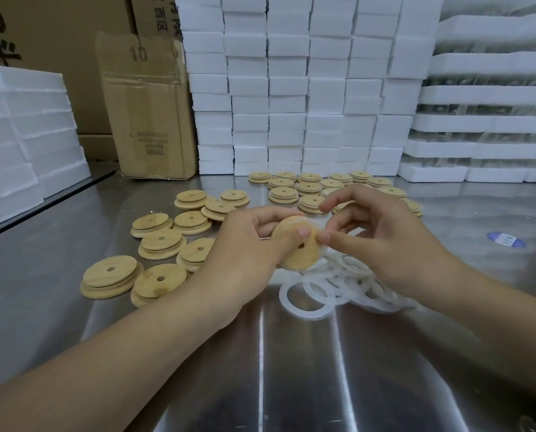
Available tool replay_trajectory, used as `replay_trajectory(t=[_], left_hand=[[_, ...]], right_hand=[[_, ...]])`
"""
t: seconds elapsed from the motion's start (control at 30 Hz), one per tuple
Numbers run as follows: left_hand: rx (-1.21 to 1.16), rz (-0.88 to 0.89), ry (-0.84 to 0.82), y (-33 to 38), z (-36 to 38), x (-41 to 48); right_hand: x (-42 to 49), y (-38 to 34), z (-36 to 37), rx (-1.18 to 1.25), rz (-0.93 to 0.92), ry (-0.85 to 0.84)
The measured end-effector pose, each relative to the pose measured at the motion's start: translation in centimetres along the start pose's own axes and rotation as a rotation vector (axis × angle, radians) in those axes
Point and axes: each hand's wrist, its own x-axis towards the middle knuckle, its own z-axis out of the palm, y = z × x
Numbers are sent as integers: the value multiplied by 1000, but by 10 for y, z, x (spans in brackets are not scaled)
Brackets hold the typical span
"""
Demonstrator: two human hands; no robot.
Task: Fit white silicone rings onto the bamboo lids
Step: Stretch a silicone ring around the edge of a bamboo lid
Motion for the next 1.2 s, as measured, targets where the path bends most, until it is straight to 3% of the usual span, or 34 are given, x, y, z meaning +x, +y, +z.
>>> replay_trajectory(t=[0.13,0.3,0.4,0.73,0.97,1.2], left_hand=[[-146,-48,-13,7,-5,2],[-253,-117,16,6,-5,2],[-309,-114,22,9,-8,4],[-68,-31,-58,4,-5,1],[18,64,-116,5,-5,1],[57,43,-134,6,-3,-4]], right_hand=[[3,-5,-9,81,-10,-13],[0,-3,-3,11,9,13],[-2,-2,-1,-40,19,-60],[-4,-4,-1,-214,-34,-151],[1,-3,-15,85,121,-191],[-1,2,-17,-43,34,-232]])
